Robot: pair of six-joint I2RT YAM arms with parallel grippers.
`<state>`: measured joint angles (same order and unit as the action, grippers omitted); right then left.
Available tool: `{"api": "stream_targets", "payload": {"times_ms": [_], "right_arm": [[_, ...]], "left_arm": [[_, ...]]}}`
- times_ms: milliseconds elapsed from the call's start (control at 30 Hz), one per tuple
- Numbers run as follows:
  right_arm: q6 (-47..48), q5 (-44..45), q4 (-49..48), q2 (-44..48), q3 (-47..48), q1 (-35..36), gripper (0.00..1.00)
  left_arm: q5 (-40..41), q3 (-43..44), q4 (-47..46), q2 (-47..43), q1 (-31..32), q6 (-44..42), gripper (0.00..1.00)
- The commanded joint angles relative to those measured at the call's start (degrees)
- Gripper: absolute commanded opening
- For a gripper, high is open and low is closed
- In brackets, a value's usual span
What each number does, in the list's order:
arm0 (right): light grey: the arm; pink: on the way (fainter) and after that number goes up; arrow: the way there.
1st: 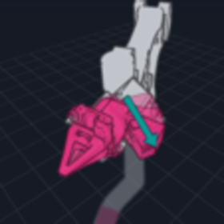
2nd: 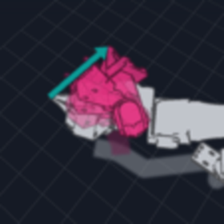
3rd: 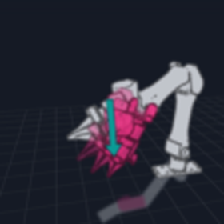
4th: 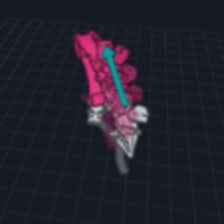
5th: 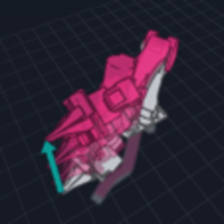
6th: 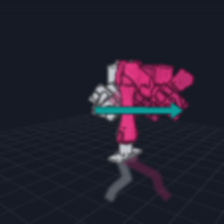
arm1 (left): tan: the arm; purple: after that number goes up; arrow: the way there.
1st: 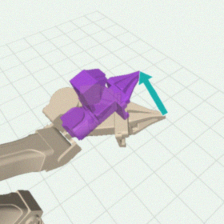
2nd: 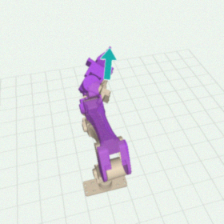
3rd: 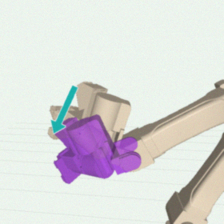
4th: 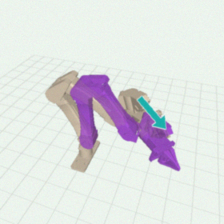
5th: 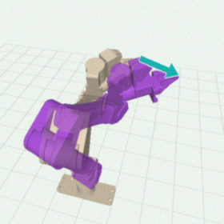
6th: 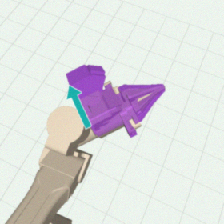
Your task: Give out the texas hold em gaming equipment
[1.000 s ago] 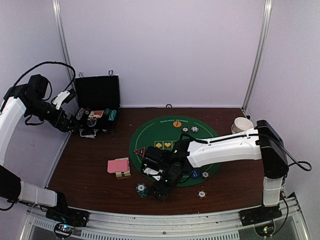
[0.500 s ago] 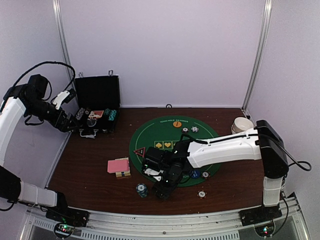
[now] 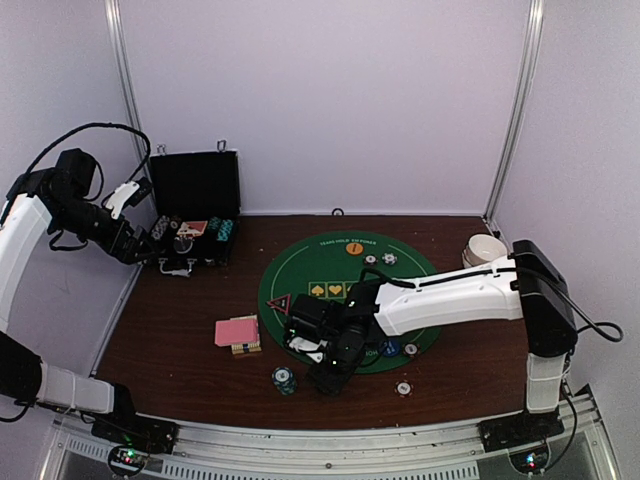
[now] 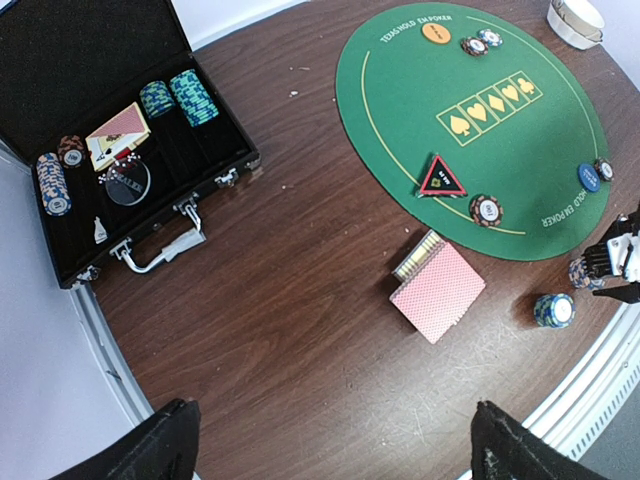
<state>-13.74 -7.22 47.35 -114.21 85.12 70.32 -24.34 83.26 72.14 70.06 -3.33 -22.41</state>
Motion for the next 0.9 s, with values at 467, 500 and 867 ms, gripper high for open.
{"api": "stream_targets", "payload": {"times_ms": [467, 500, 867], "right_arm": [[0.6, 4.81, 1.03, -0.38, 0.97, 0.27, 0.53], [0.56, 4.85, 0.93, -0.47, 0.88, 0.26, 0.54], [0.73, 2.87, 0.83, -1.13, 0.71, 0.3, 0.59]], "left_arm": [[-0.58, 0.32, 0.0, -0.36, -0.36, -0.26, 0.98], [-0.68, 0.28, 0.02, -0.33, -0.35, -0.25, 0.97], [-0.41, 0.41, -0.04, -0.41, -0.36, -0.35, 0.98]]}}
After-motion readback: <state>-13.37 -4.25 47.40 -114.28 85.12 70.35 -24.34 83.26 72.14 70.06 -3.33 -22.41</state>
